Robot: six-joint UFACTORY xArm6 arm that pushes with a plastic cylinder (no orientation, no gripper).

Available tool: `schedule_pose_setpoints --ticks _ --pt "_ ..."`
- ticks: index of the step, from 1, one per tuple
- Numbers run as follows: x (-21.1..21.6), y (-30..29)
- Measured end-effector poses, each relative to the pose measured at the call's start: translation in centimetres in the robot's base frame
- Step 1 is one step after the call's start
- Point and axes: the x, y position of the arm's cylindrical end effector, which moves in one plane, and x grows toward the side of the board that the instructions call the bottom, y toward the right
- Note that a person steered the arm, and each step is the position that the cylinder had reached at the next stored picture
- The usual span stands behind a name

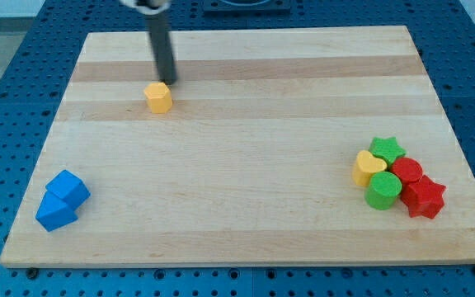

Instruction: Place the yellow pentagon diagonal to the yellow heart

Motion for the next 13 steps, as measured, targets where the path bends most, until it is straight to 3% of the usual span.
schedule_pose_setpoints --ticks 1,2,3,5,7,8,9,10,11,13 --pt "0.7 -3.8" --pt "1.2 -3.3" --pt "4.4 2.7" --pt "7.0 7.3" --pt "13.9 18.9" --pt "13.9 20.4" --pt "6.5 17.2" --pt "2.8 12.4" --pt "8.0 7.9" --pt "12.0 4.4"
